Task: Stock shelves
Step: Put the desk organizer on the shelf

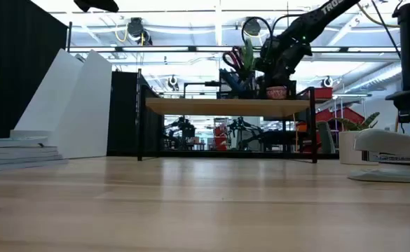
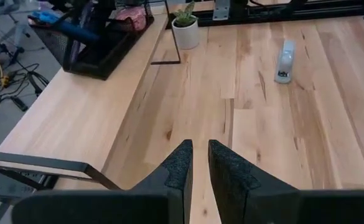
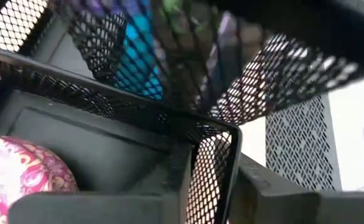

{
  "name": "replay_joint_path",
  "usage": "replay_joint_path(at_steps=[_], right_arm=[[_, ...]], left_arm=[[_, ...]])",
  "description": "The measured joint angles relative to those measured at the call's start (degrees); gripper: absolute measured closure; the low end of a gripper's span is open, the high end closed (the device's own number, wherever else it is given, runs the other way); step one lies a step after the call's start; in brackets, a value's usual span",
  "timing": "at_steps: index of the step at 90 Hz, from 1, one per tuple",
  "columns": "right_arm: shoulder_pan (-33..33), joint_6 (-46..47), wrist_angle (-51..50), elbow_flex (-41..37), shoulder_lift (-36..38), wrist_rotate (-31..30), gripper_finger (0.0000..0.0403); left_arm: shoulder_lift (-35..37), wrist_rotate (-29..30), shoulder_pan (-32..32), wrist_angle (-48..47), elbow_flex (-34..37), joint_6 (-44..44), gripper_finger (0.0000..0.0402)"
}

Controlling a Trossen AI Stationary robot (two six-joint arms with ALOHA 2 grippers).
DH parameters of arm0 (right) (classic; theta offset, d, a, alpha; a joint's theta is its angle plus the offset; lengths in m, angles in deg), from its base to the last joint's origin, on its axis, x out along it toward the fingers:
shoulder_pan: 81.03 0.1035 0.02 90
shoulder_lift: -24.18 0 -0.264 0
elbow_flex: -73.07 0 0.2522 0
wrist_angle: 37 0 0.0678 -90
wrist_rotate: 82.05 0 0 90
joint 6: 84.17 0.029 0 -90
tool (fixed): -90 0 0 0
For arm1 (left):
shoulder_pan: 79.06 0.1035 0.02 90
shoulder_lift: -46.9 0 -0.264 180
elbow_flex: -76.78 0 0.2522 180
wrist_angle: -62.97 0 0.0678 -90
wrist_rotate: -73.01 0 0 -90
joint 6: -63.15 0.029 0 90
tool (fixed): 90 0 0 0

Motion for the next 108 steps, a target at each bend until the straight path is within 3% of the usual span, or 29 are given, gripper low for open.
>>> replay_joint_path(at_steps=[29, 50, 75, 108], right_arm=[[1.3, 4.2, -0.2, 0.0, 1.8, 0.0, 0.0263], [2.4, 5.4, -1.5, -0.1, 6.1, -0.5, 0.0261], [3.7, 11.3, -1.5, -0.1, 13.9, -6.9, 0.0261], [7.2, 44.3, -5.1, 0.0, 25.0, -6.4, 0.0261]], left_arm=[[0.0, 0.0, 0.0, 0.0, 0.0, 0.2, 0.0364], [0.0, 0.0, 0.0, 0.0, 0.0, 0.2, 0.0364], [0.0, 0.0, 0.0, 0.8, 0.0, 0.2, 0.0364], [-0.7, 5.1, 2.5, 10.7, 0.0, 3.8, 0.0364]])
